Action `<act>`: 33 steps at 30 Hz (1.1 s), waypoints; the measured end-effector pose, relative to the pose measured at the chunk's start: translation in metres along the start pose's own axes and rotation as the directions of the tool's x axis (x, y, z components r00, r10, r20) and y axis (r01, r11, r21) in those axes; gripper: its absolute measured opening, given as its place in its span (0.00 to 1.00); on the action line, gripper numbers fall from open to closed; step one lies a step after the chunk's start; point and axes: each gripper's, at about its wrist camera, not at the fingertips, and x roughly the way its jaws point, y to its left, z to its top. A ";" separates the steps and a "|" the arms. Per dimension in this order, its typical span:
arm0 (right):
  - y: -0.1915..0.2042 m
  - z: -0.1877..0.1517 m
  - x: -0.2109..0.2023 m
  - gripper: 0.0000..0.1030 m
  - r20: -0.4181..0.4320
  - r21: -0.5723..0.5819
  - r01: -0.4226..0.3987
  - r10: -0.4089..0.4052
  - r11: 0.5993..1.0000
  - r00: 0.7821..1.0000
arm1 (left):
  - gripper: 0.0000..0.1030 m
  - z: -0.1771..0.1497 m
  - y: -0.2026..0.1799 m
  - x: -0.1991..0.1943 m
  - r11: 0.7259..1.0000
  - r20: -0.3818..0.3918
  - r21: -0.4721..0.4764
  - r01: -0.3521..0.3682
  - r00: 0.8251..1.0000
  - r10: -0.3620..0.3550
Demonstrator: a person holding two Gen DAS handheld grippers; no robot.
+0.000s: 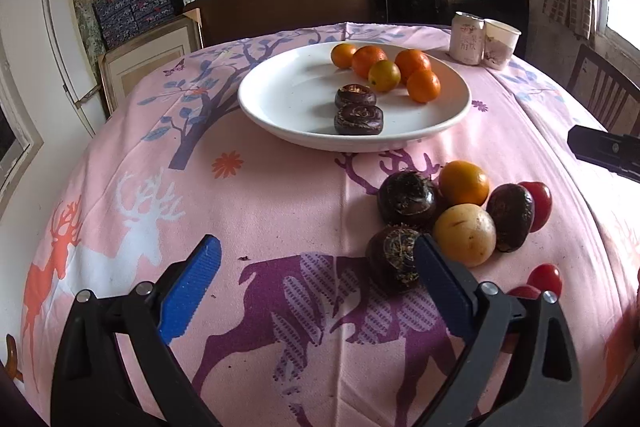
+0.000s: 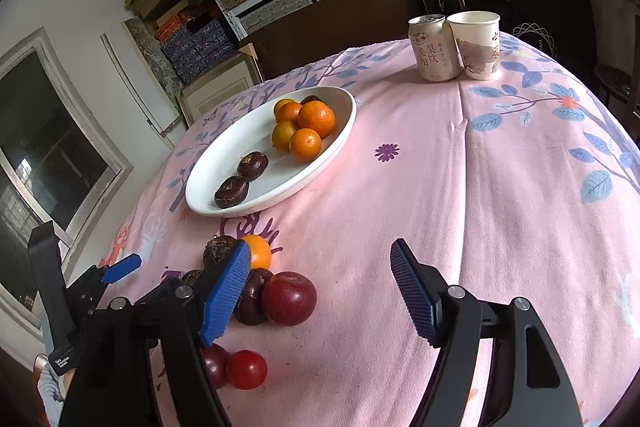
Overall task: Organize fruits
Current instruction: 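Move both open tools back toward the remaining fruit, left tool toward a dark brown fruit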
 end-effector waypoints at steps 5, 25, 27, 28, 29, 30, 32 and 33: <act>-0.002 0.002 -0.001 0.71 0.005 0.008 -0.004 0.004 1.000 1.000 | 0.92 -0.002 -0.008 0.004 0.999 -0.017 0.038 0.000 1.000 0.001; 0.003 -0.001 -0.002 0.71 -0.001 -0.014 -0.015 0.015 1.000 1.000 | 0.96 -0.002 0.032 0.009 0.992 -0.040 -0.071 -0.100 0.994 0.098; 0.007 -0.003 -0.002 0.71 -0.006 -0.031 -0.016 0.016 0.999 1.000 | 0.96 -0.002 0.023 0.009 0.996 -0.033 -0.033 -0.088 0.996 0.087; 0.008 -0.004 -0.002 0.71 -0.009 -0.038 -0.017 0.016 0.999 1.000 | 0.96 -0.003 0.019 0.011 0.996 -0.037 -0.016 -0.085 0.996 0.084; 0.010 -0.006 -0.003 0.71 -0.012 -0.044 -0.018 0.018 0.999 1.000 | 0.96 -0.003 0.016 0.013 0.997 -0.043 -0.006 -0.079 0.996 0.078; 0.011 -0.008 -0.004 0.71 -0.015 -0.050 -0.021 0.020 0.999 1.000 | 0.96 -0.003 0.014 0.015 0.997 -0.048 -0.001 -0.071 0.996 0.071; 0.014 -0.013 -0.007 0.71 -0.017 -0.063 -0.026 0.025 0.998 1.000 | 0.96 -0.002 0.014 0.017 0.999 -0.054 -0.002 -0.053 0.997 0.052; 0.015 -0.016 -0.008 0.71 -0.020 -0.071 -0.029 0.028 0.997 0.999 | 0.96 -0.001 0.014 0.018 0.999 -0.053 -0.004 -0.043 0.998 0.043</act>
